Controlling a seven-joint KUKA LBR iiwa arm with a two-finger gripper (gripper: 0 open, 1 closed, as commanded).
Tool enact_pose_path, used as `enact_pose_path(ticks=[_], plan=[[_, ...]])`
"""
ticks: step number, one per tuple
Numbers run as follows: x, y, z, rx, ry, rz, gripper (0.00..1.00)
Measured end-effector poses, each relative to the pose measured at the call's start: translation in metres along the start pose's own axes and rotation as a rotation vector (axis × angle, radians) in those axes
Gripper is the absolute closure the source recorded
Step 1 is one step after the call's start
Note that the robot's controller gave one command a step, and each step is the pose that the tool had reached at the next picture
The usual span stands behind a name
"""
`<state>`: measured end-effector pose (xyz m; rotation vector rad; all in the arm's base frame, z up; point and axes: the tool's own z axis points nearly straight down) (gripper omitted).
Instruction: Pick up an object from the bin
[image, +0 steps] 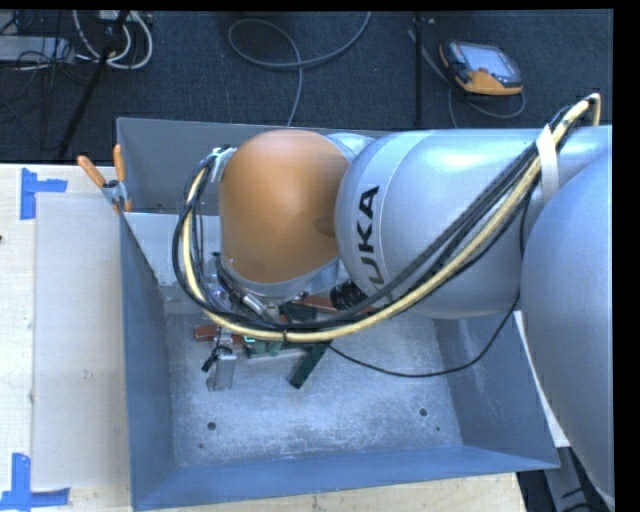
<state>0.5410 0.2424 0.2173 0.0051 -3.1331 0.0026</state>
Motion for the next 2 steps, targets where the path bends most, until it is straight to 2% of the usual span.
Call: enact_pose_path(ticks=[1, 2], plan=[[-0.018, -0.011, 0.148, 0.000, -0.002, 0.132, 0.00], [0.050, -0.062, 0.149, 0.001, -0.003, -0.059, 0.00]])
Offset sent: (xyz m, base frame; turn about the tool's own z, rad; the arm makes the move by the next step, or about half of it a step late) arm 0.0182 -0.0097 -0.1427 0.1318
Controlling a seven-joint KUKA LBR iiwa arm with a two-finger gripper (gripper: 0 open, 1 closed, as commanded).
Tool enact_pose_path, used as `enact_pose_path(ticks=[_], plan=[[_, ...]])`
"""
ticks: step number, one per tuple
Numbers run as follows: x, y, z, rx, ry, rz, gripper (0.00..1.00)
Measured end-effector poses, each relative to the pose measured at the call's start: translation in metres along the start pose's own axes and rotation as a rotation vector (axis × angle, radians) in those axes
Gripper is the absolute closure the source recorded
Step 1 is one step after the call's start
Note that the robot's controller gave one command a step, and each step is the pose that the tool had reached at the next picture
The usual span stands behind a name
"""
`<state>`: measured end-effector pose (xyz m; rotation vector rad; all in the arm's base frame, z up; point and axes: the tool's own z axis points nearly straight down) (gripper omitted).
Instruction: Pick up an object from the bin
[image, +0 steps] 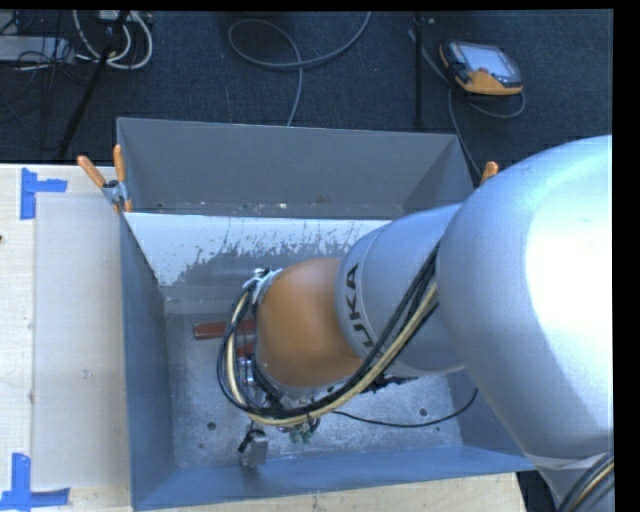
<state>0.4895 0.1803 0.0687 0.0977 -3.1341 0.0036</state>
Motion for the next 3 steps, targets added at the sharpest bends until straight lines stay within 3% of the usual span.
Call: enact_pose_path(ticks=[1, 2, 3], plan=[[-0.014, -0.052, -0.001, 0.000, -0.005, -0.186, 0.00], [-0.090, -0.003, 0.000, -0.005, -0.001, -0.088, 0.00], [-0.054, -0.061, -0.001, -0.001, -0.002, -0.248, 0.00]])
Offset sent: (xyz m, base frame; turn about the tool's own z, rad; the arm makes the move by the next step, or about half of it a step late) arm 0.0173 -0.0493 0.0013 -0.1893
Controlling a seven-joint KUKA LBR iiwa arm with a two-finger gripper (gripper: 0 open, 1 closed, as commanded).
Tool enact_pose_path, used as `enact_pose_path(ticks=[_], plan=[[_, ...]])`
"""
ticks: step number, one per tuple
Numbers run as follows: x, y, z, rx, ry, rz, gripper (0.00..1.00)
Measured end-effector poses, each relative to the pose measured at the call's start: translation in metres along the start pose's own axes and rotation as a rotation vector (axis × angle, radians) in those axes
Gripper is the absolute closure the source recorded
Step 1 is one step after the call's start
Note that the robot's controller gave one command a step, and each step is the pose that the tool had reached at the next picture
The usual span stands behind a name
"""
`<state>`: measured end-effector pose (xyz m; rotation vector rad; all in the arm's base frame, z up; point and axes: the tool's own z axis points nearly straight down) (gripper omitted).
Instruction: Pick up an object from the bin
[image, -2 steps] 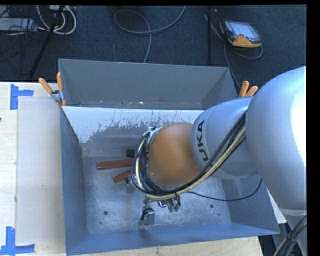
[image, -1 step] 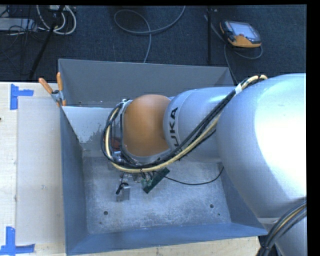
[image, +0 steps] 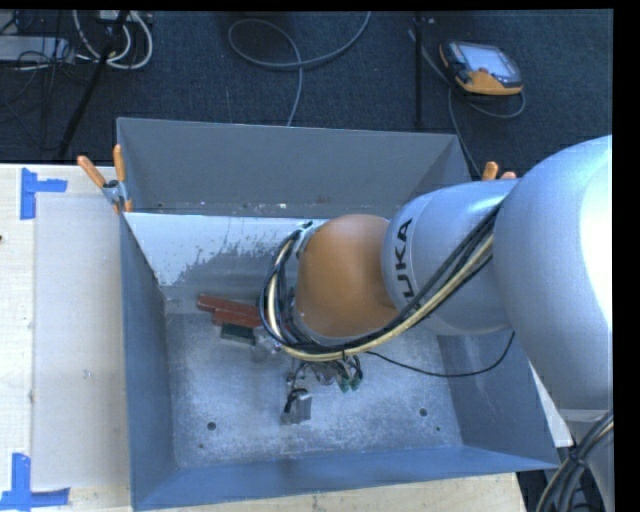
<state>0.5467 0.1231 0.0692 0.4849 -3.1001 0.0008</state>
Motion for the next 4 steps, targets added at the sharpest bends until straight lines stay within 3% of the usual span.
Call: enact_pose_path(ticks=[1, 2, 3, 4], plan=[[0.003, -0.042, 0.000, -0.001, -0.001, -0.194, 0.00], [0.002, -0.042, -0.001, -0.001, -0.005, -0.189, 1.00], [-0.020, -0.052, -0.129, 0.003, -0.013, -0.266, 1.00], [-0.041, -0.068, -0.176, 0.003, -0.009, -0.528, 1.00]])
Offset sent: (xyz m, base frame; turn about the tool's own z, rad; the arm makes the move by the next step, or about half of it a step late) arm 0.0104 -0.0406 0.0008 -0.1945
